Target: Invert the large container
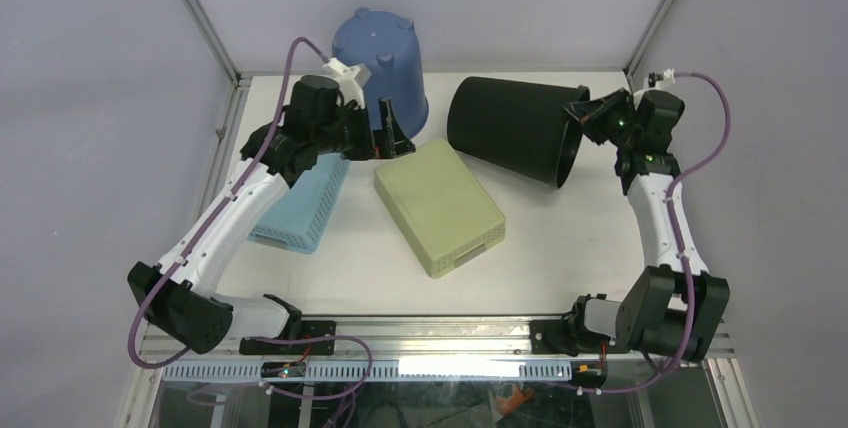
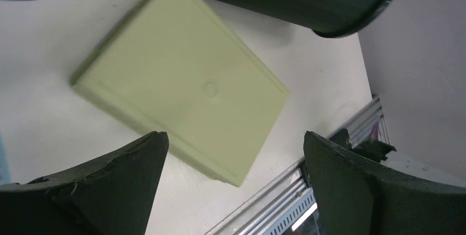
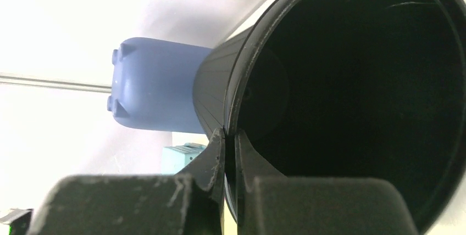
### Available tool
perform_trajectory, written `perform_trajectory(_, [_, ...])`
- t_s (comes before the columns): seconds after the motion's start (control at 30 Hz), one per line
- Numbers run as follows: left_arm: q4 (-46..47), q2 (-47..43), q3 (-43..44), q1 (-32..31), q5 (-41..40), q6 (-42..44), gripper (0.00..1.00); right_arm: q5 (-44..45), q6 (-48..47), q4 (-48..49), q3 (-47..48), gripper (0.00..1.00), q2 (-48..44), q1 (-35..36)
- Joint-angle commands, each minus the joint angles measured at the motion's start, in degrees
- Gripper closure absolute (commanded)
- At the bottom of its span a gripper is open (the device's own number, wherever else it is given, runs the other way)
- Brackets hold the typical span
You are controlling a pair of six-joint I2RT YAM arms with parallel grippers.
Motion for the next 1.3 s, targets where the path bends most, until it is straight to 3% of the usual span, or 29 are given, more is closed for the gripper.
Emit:
perform_trajectory(0.0, [4.6,4.8,5.9,-5.3,-0.6,-0.9,0.01,-4.1,-1.5,-0.9,-7.4,1.00,-8.3,-1.0])
perform_trajectory(0.17, [8.2,12.4,9.6,-6.5,-1.1,-0.6,0.01,1.3,-7.6,-12.8,-13.2,0.99,-16.5,-1.1])
perform_trajectory(0.43, [10.1,26.5,19.5,-6.5,-0.4,1.9,0.01,7.8,-14.5,-23.0,-15.0,0.70,-21.0,-1.1])
perform_trajectory(0.67, [11.4,35.2,27.0,-6.5,0.5,1.9,0.01,12.2,-18.4,-27.8,-11.1,0.52,-20.8,-1.1])
perform_trajectory(1.0, [15.3,41.3,30.0,-6.7,10.0,-1.5,0.01,15.0,-21.5,-33.3,-5.4,0.47,-21.7,-1.2])
perform_trajectory(1.27, [16.6,44.1,31.0,-7.5,18.4,-3.0,0.01,20.8,-25.8,-37.4,-2.6,0.52,-21.1,-1.1])
